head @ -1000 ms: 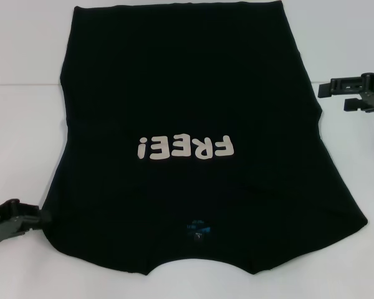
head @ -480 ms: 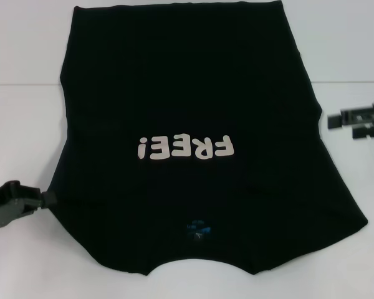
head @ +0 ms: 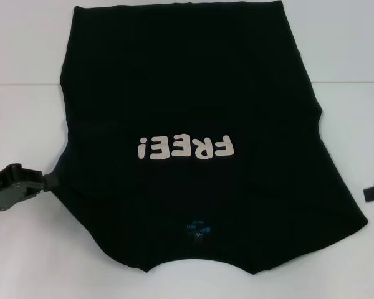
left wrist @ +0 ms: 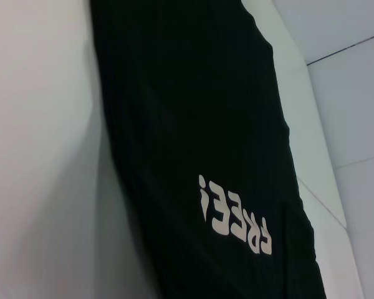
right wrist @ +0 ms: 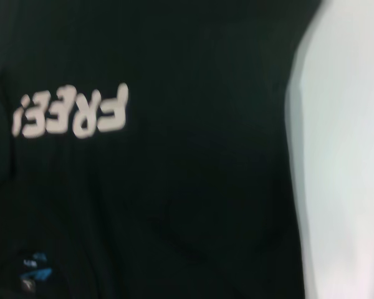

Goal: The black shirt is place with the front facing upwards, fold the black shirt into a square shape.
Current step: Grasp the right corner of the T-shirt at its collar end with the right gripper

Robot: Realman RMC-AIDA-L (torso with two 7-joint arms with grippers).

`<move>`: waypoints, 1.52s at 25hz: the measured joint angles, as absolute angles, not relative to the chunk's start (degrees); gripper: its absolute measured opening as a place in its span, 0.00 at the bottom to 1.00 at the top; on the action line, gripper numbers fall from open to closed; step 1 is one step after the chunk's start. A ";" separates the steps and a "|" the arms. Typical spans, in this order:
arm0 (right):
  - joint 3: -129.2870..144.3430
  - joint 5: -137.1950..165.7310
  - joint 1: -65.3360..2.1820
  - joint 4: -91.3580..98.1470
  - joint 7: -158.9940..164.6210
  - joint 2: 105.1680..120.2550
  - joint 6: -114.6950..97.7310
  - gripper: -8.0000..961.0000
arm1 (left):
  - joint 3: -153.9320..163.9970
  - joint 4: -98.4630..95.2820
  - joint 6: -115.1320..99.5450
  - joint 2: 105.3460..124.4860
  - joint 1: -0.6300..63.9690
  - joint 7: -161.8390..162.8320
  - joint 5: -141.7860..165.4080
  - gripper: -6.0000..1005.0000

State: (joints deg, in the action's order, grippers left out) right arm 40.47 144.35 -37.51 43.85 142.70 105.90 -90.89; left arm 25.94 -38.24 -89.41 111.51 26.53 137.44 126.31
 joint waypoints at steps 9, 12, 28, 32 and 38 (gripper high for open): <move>40.57 146.37 -36.77 43.24 140.52 109.22 -88.73 0.93 | 26.29 -38.23 -87.45 112.24 27.26 137.34 126.65 0.03; 40.53 146.45 -36.75 43.20 140.67 109.87 -87.74 0.93 | 26.28 -38.23 -87.33 112.30 27.26 137.32 126.66 0.03; 41.42 146.69 -36.80 43.15 140.62 110.34 -86.35 0.91 | 26.14 -38.23 -87.29 112.41 26.72 137.20 126.32 0.03; 41.57 146.70 -36.83 43.32 140.43 110.54 -85.31 0.90 | 26.05 -38.23 -87.26 112.41 26.72 137.19 126.30 0.03; 41.61 146.69 -36.94 43.37 139.21 111.05 -84.67 0.90 | 25.93 -38.23 -87.26 112.41 26.72 137.19 126.29 0.03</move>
State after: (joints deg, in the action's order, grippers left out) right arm 41.61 146.69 -36.94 43.37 139.21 111.05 -84.67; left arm 25.93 -38.23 -87.26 112.41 26.72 137.19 126.29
